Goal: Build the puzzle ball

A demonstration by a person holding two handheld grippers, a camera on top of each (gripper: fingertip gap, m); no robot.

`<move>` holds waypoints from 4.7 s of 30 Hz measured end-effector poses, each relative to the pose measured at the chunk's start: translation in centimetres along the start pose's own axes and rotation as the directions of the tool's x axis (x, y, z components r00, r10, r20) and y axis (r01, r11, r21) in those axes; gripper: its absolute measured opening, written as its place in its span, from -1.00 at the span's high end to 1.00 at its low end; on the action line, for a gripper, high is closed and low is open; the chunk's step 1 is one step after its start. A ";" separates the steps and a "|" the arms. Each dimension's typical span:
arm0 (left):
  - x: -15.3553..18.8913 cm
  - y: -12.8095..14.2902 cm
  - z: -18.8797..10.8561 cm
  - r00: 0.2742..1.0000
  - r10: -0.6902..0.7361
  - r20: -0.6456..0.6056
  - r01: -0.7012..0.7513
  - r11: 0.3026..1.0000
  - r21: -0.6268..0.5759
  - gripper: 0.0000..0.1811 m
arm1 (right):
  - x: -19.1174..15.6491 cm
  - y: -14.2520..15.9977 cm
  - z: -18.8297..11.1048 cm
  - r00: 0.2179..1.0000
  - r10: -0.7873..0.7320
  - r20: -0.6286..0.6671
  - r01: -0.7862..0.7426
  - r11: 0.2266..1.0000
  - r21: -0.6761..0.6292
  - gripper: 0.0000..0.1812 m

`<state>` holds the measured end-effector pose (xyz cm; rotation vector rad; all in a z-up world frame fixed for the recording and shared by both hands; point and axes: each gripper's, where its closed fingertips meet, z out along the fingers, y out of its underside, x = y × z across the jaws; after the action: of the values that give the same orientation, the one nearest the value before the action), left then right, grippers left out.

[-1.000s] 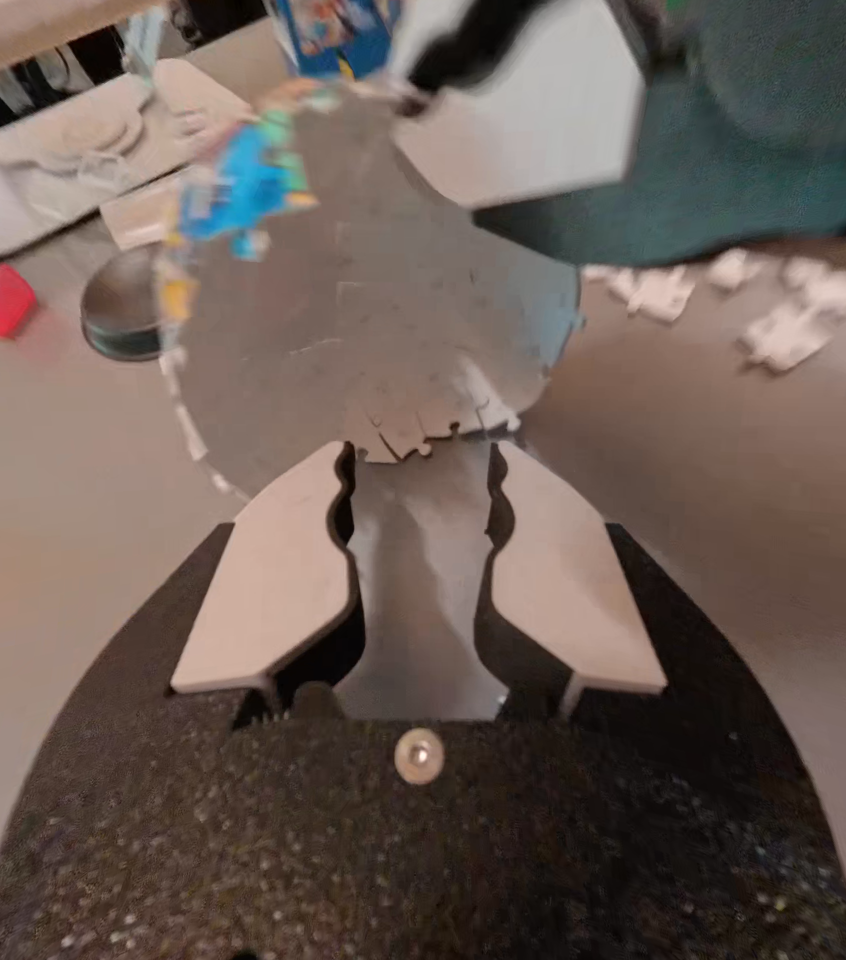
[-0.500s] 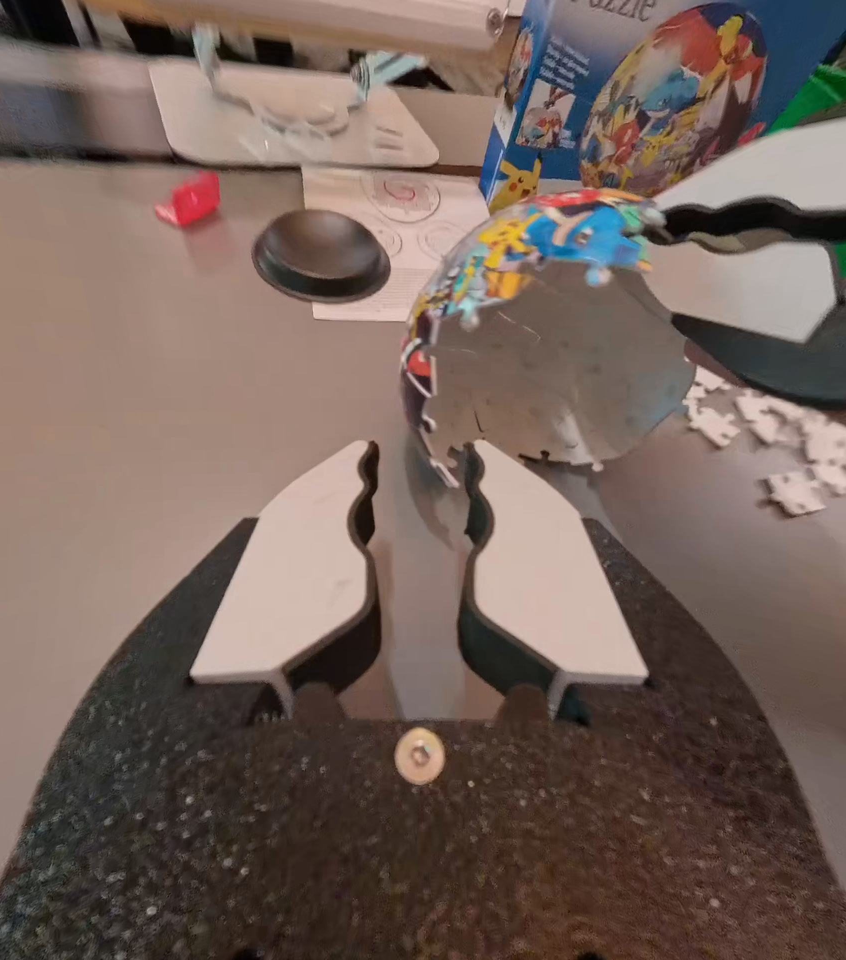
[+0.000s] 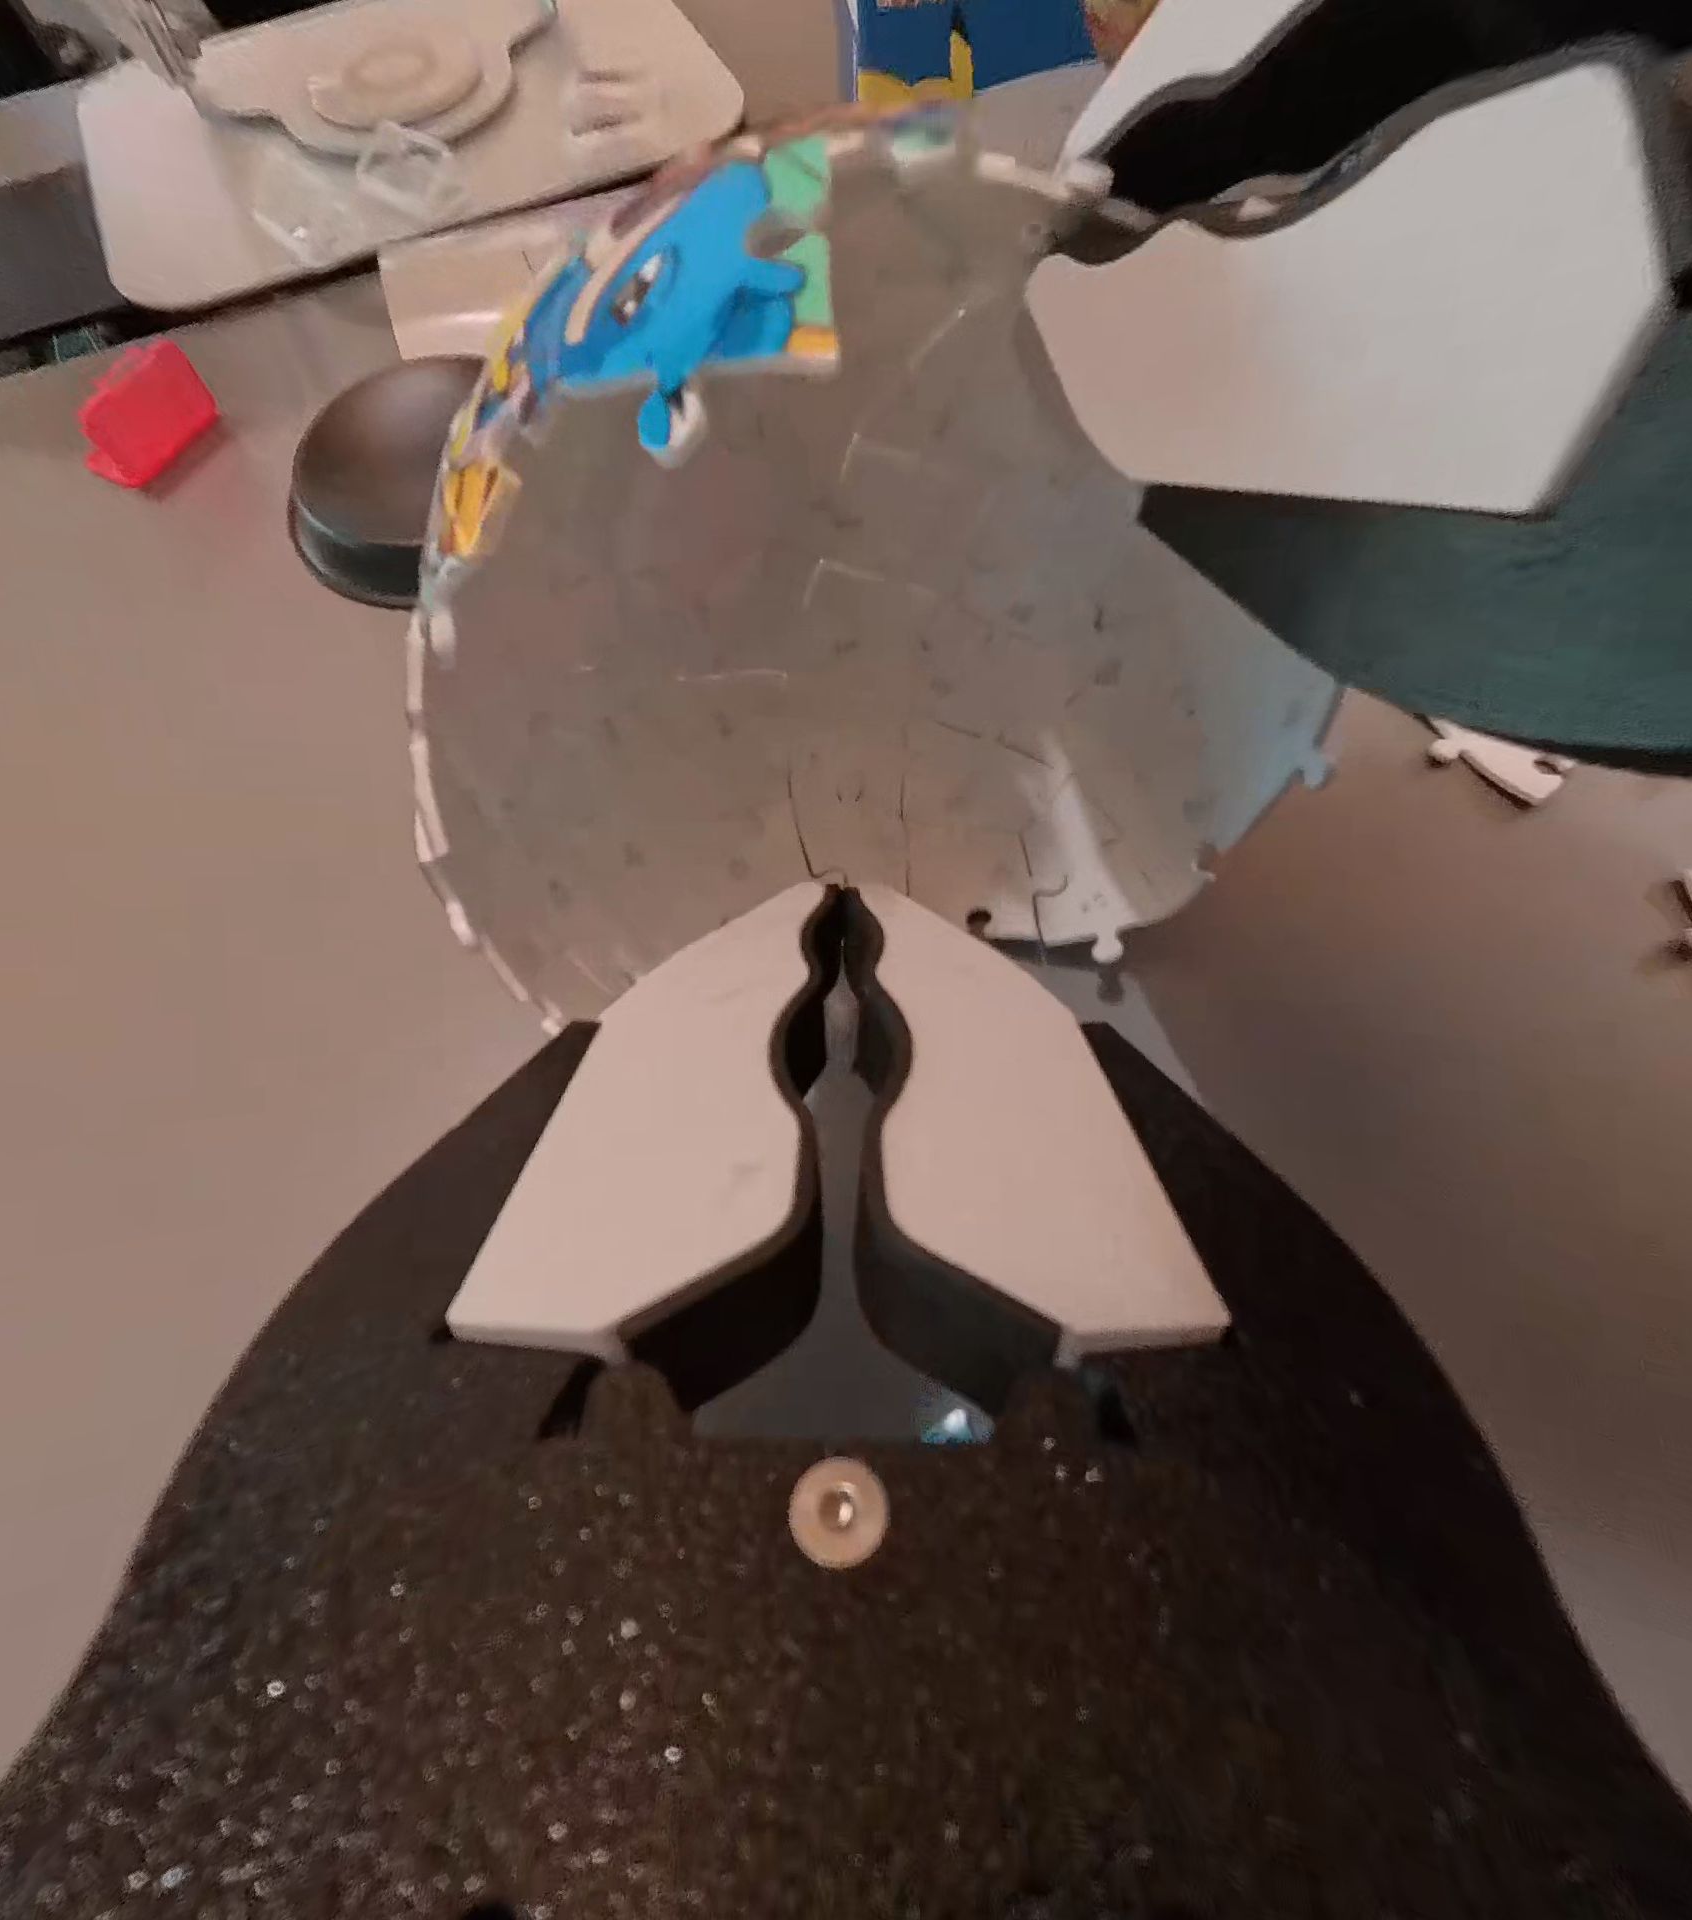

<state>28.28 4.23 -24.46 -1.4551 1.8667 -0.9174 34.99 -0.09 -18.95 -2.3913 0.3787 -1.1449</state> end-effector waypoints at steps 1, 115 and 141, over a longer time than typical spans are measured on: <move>0.2 0.0 0.3 1.000 -0.011 -0.009 0.010 1.000 -0.009 1.00 | 0.0 0.1 0.0 1.000 0.010 0.006 -0.010 1.000 0.003 0.93; -3.1 0.8 -3.3 -0.273 0.749 -0.604 -0.950 -0.110 0.293 0.95 | -3.1 -3.2 4.4 0.470 -0.176 0.865 0.119 0.984 0.136 0.44; -3.5 -0.5 -3.8 -0.264 0.680 -0.684 -0.923 0.028 0.384 0.93 | -5.9 -2.0 -3.8 0.535 -0.629 0.564 0.179 0.737 0.652 0.85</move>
<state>26.34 8.13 -21.67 0.7765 2.9358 -0.3702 28.51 3.11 -19.74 -2.2165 -0.7754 -0.1977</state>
